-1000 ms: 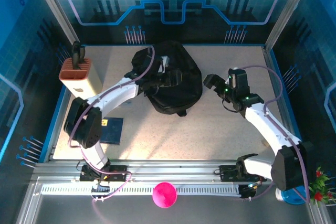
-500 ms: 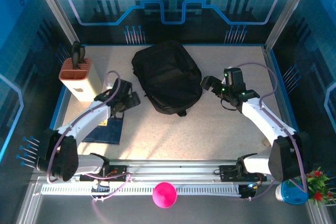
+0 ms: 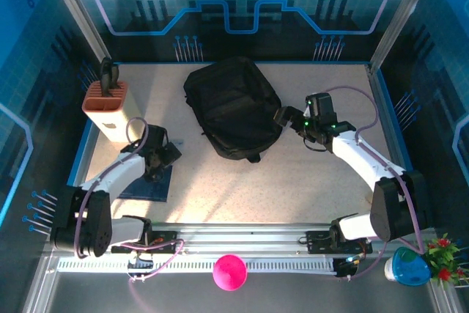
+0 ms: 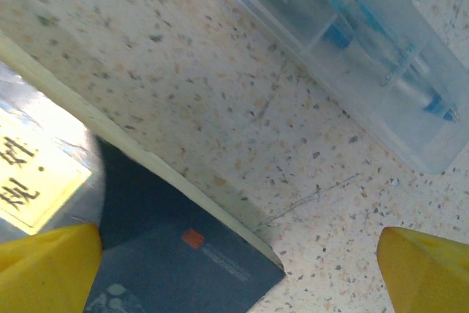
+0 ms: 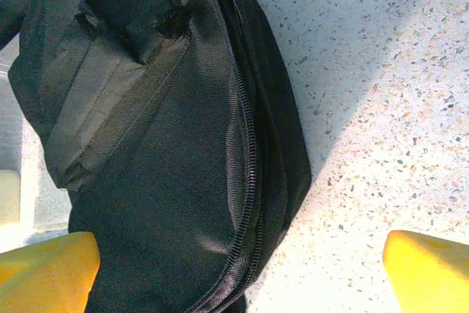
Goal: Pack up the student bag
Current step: Move the book to the bottom-center of the table.
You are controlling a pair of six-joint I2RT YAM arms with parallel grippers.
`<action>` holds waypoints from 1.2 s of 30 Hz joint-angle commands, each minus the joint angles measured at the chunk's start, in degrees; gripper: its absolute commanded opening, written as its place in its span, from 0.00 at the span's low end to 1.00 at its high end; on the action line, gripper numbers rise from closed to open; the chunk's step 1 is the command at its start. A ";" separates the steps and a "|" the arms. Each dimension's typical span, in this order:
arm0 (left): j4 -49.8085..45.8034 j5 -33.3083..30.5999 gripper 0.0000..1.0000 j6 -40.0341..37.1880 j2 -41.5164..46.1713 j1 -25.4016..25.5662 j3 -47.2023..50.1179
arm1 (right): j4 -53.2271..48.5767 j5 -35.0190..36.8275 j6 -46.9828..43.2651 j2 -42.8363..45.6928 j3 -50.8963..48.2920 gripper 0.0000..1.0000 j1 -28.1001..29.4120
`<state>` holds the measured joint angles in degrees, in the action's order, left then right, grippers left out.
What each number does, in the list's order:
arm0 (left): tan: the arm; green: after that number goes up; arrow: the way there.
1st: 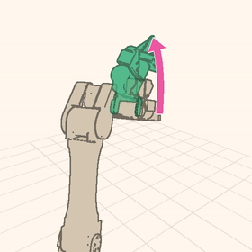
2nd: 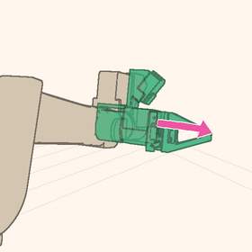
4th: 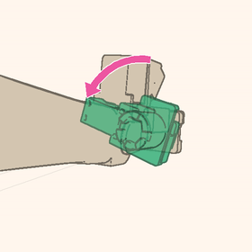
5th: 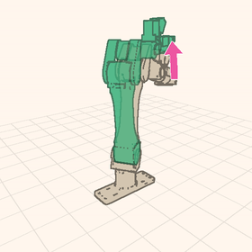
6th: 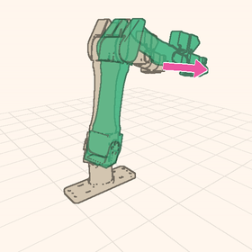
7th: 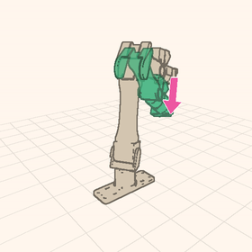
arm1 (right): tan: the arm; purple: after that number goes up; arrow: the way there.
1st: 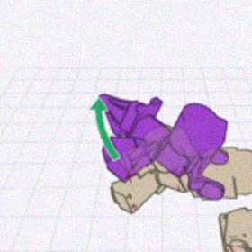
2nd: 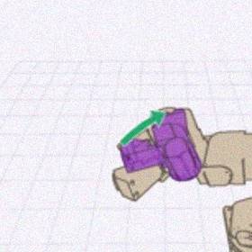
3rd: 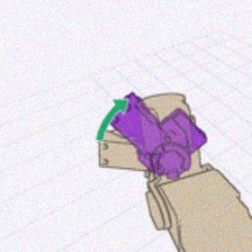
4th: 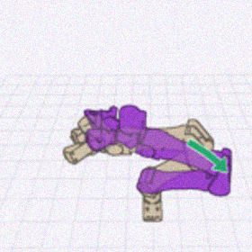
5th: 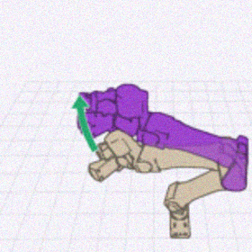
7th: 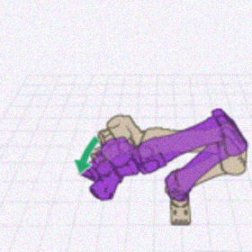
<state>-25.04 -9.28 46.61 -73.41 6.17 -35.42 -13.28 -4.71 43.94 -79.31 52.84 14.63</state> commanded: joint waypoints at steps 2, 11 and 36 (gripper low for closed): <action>1.24 4.39 0.94 3.55 -1.42 2.11 1.41 | 0.53 -0.21 0.56 -0.56 1.79 1.00 0.51; 4.84 6.58 0.92 14.18 -5.81 19.06 -1.22 | 0.81 -0.83 0.71 -3.71 4.64 1.00 1.56; -7.55 5.98 0.97 7.76 5.73 11.04 -4.62 | -9.88 0.79 -15.82 -14.36 22.13 0.91 18.79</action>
<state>-25.58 -2.74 56.82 -71.00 19.94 -43.05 -19.00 -4.71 32.80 -90.72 71.85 30.26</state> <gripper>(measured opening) 0.966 0.921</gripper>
